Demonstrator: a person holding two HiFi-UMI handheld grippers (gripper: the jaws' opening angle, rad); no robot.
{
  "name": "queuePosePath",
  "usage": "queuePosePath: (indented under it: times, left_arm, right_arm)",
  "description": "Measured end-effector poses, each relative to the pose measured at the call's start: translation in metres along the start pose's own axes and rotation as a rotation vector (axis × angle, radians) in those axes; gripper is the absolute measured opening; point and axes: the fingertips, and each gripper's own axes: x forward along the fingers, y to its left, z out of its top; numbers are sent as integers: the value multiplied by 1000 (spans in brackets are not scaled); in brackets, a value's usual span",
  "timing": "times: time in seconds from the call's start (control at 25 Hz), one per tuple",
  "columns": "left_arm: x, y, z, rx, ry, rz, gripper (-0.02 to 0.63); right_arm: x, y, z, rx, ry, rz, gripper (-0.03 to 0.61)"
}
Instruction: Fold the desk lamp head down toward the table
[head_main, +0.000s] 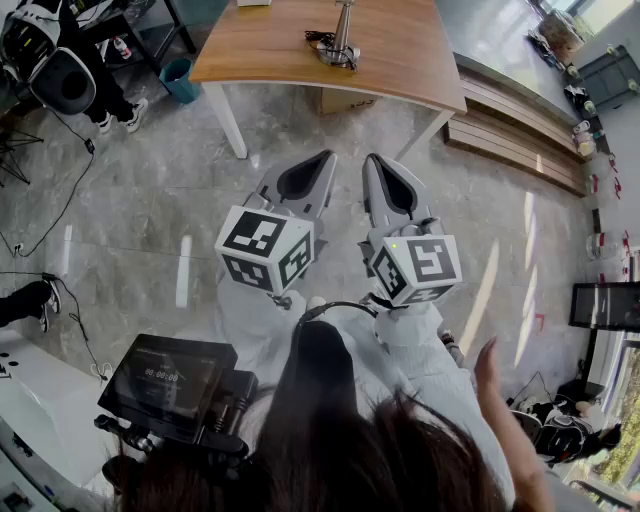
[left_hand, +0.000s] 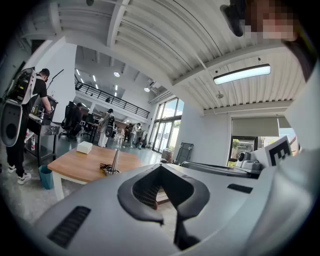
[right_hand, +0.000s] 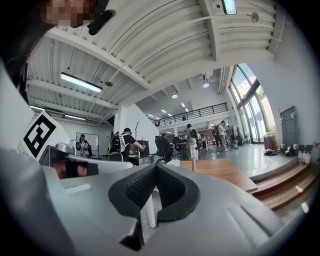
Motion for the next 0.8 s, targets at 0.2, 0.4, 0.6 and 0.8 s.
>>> queuePosePath:
  times: [0.2,0.4,0.6,0.8]
  left_arm:
    - [3,-3,3,3,2,2,1]
    - [3,-2,-2,3,10,13,2]
    - [6,-5,-5,1,8,38,1]
    - [9,4,-6,-18,15,69,1]
  right_arm:
    - [0,-3,3,2,4,3,0]
    - [-1,-3,-1,24,8,14,0]
    - [-7,-9,-2,30,4,12,0]
    - [-2,-16,-4,37,23,13,2]
